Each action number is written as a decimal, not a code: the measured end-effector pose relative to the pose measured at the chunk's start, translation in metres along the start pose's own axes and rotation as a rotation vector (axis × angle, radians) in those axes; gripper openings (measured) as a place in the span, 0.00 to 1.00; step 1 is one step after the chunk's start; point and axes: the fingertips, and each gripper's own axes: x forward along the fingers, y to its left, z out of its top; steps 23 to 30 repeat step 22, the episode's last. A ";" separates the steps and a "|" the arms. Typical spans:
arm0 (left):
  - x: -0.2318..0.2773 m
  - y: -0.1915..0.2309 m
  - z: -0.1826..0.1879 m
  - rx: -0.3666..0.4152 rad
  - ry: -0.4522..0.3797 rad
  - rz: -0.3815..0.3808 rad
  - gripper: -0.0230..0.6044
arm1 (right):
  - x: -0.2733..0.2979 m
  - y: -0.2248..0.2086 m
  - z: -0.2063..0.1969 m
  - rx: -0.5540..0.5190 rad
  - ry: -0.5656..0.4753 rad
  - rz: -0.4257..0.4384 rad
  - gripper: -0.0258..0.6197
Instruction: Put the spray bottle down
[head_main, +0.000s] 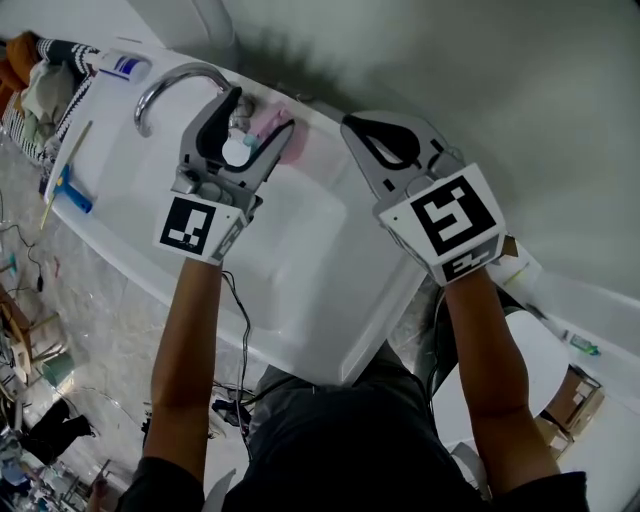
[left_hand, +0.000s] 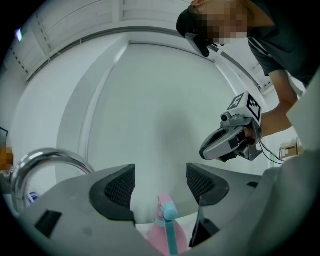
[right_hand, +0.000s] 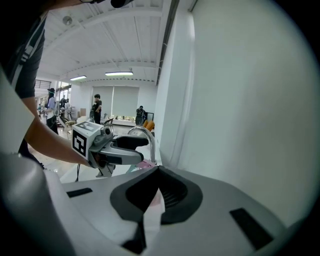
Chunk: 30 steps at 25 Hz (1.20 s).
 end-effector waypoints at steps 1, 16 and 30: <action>-0.006 0.000 0.006 0.016 -0.005 0.002 0.52 | -0.001 0.002 0.003 -0.006 -0.002 0.003 0.05; -0.148 -0.039 0.078 0.017 -0.013 0.054 0.51 | -0.026 0.056 0.036 -0.055 -0.010 0.036 0.05; -0.174 -0.061 0.108 0.060 -0.005 0.036 0.51 | -0.070 0.070 0.060 -0.050 -0.024 0.020 0.05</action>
